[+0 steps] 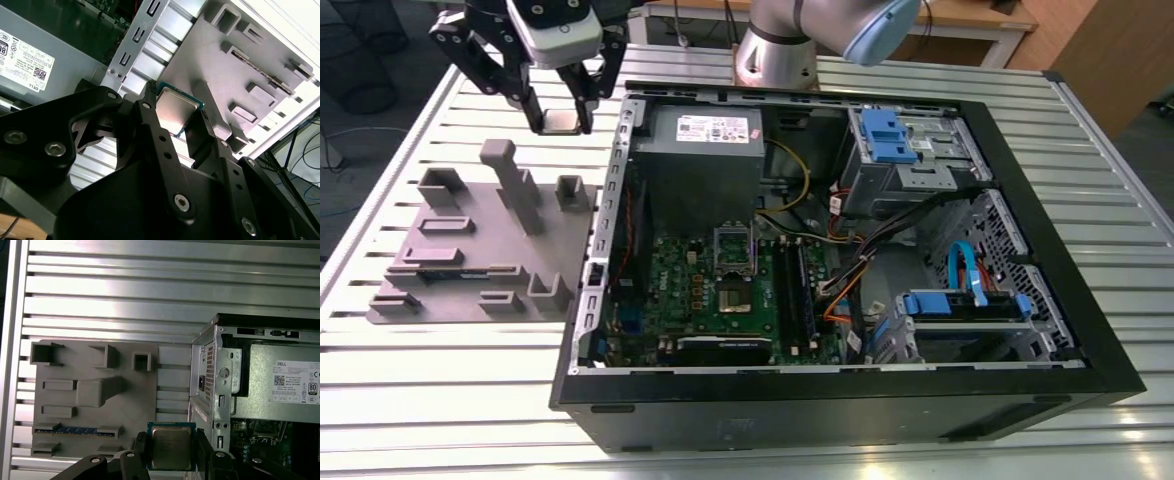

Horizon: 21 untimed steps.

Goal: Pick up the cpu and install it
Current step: 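Pick up the cpu and move it towards the insertion slot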

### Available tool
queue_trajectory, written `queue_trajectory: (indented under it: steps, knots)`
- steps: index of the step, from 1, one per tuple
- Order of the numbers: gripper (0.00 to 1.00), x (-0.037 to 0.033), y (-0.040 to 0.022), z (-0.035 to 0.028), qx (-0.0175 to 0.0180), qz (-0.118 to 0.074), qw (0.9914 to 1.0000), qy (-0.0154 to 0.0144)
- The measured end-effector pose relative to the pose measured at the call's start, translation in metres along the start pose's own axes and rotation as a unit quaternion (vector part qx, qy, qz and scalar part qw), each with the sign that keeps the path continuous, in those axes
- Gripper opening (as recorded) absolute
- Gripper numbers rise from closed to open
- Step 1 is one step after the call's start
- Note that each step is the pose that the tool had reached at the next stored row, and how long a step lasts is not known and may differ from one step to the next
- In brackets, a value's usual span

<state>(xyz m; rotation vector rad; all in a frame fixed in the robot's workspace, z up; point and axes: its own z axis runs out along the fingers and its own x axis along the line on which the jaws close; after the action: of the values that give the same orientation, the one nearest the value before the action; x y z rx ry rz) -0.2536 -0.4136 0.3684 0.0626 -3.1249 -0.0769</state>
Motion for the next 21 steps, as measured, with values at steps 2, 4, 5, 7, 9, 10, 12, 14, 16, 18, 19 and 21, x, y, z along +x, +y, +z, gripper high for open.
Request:
queue_trajectory:
  steps: [2, 4, 5, 7, 9, 10, 12, 14, 16, 18, 19, 21]
  knots:
    - [0.47, -0.0004, 0.0, 0.0, 0.0, 0.0, 1.0, 0.0]
    - [0.47, -0.0016, -0.0001, 0.0, 0.0, 0.0, 1.0, 0.0]
    - [0.47, -0.0018, -0.0001, 0.0, 0.0, 0.0, 1.0, 0.0]
    - [0.47, -0.0026, -0.0001, 0.0, 0.0, 0.0, 1.0, 0.0]
    - [0.47, -0.0031, -0.0001, -0.0001, 0.0, 0.0, 1.0, 0.0]
    - [0.47, -0.0034, -0.0001, -0.0001, 0.0, 0.0, 1.0, 0.0]
    - [0.47, -0.004, -0.0002, -0.0001, 0.0, 0.0, 1.0, 0.0]
    - [0.47, -0.0045, -0.0002, -0.0001, 0.0, 0.0, 1.0, 0.0]
    - [0.47, -0.0051, -0.0002, -0.0001, 0.0, 0.0, 1.0, 0.0]
    - [0.47, -0.0057, -0.0002, -0.0001, 0.0, 0.0, 1.0, 0.0]
    - [0.47, -0.0059, -0.0002, -0.0001, 0.0, 0.0, 1.0, 0.0]
    - [0.47, -0.0065, -0.0003, -0.0001, 0.0, 0.0, 1.0, 0.0]
